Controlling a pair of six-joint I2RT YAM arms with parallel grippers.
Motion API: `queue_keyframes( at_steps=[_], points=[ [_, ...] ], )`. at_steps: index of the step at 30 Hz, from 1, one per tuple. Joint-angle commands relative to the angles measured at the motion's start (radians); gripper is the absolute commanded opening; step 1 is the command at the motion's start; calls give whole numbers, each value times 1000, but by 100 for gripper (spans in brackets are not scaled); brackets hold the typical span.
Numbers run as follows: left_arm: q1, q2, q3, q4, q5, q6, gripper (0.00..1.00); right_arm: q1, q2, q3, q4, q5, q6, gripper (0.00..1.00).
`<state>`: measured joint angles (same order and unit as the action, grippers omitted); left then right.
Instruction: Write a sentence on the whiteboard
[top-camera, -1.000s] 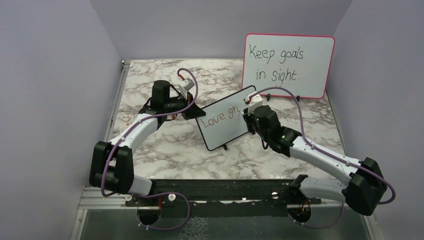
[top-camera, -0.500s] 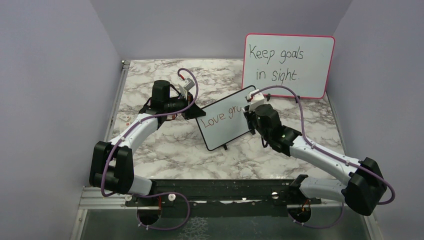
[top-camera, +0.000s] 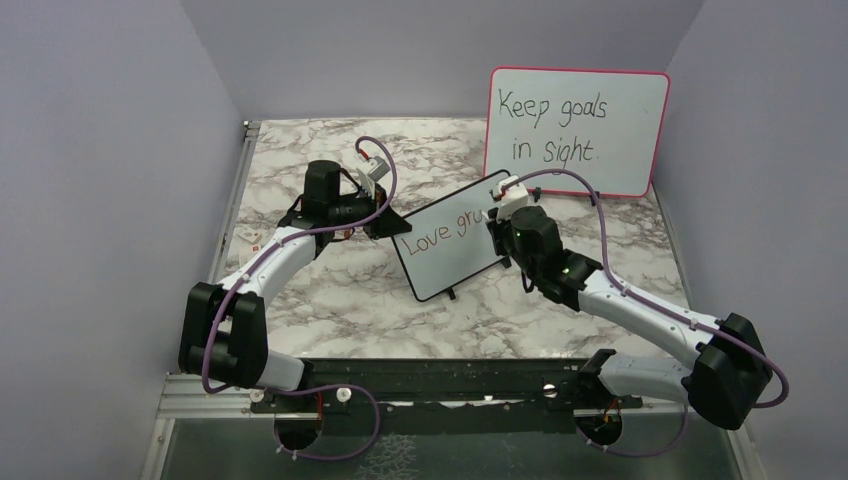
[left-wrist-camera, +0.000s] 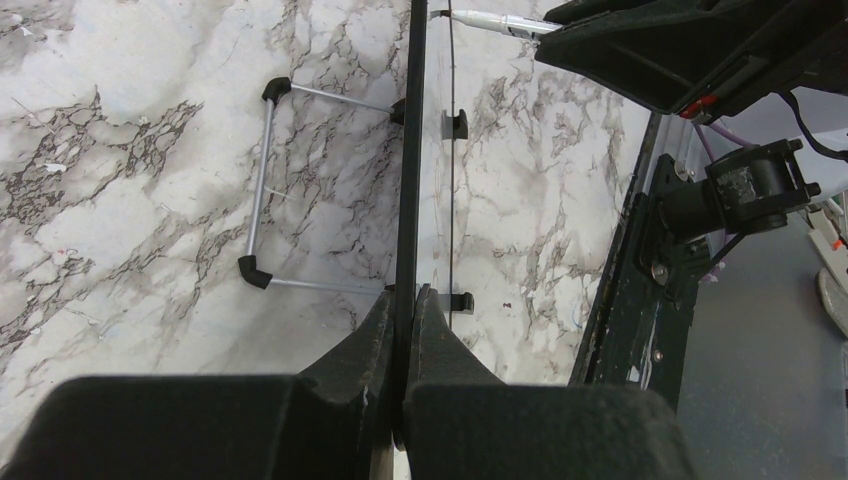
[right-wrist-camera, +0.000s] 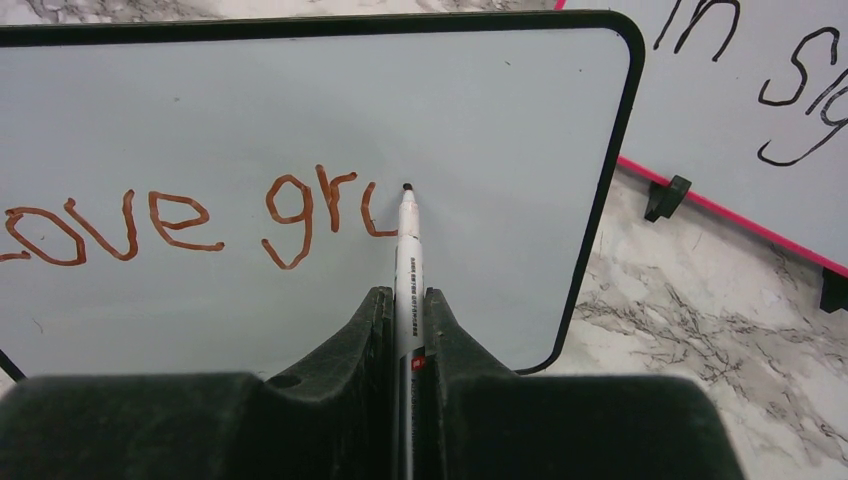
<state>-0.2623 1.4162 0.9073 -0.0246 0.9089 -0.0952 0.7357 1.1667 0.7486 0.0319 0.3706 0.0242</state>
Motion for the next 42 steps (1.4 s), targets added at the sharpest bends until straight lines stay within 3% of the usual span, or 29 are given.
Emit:
queue_keyframes(
  at_steps=[1, 42],
  points=[
    [-8, 46, -28, -109, -165, 116, 0, -7, 5, 33, 51, -48, -15, 1],
    [-7, 51, -21, -127, -189, 118, 0, -7, -30, 29, -30, -118, -15, 0]
  ],
)
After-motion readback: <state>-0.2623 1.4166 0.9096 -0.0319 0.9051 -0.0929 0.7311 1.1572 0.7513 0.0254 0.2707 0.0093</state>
